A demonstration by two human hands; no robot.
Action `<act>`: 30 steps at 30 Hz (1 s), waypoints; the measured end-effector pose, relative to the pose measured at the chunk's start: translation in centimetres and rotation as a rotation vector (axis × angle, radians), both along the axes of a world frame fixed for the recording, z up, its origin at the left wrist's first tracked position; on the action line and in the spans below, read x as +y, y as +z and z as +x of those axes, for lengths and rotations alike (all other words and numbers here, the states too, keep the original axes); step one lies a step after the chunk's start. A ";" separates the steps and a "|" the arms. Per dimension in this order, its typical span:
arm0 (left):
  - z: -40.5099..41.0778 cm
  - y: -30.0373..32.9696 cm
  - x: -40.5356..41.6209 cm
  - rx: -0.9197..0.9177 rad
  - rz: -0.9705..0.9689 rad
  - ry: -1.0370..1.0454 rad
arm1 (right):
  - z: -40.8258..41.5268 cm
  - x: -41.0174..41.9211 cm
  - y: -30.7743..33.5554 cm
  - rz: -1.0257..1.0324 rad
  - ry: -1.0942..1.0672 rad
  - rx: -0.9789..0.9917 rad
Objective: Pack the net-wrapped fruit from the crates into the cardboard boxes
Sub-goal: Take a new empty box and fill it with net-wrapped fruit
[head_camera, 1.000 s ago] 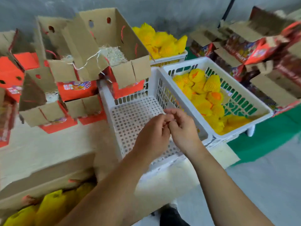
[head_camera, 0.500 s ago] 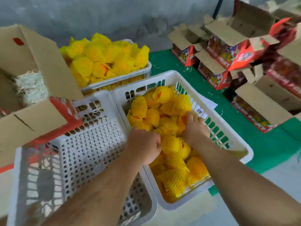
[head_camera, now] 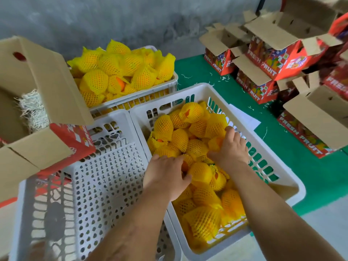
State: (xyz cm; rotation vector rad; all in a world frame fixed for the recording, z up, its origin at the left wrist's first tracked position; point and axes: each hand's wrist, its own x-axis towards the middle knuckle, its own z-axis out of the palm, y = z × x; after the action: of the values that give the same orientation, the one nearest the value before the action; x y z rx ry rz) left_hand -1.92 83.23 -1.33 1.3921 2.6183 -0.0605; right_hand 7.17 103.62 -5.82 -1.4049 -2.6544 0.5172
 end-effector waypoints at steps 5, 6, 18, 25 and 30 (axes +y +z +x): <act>-0.2 -0.1 -0.3 -0.047 0.079 0.003 | 0.5 -2.0 2.6 -0.872 0.124 0.345; -0.1 0.0 -0.3 -0.058 0.103 0.013 | 0.3 -2.7 2.7 -1.030 0.205 0.326; -0.1 -0.2 -0.3 0.002 0.183 0.018 | -0.6 -4.6 2.1 -0.884 0.430 0.404; -0.1 -0.4 -0.4 0.021 0.162 0.020 | 0.3 0.6 -1.3 0.138 0.192 -0.412; 0.0 -0.4 -0.4 0.016 0.174 0.027 | -0.3 -0.1 -2.0 0.251 0.189 -0.486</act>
State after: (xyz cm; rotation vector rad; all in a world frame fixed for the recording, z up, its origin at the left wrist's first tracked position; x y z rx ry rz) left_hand -1.96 82.82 -1.70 1.4138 2.7108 0.1648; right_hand 6.84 103.50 -7.84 -1.3476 -3.1024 -0.1752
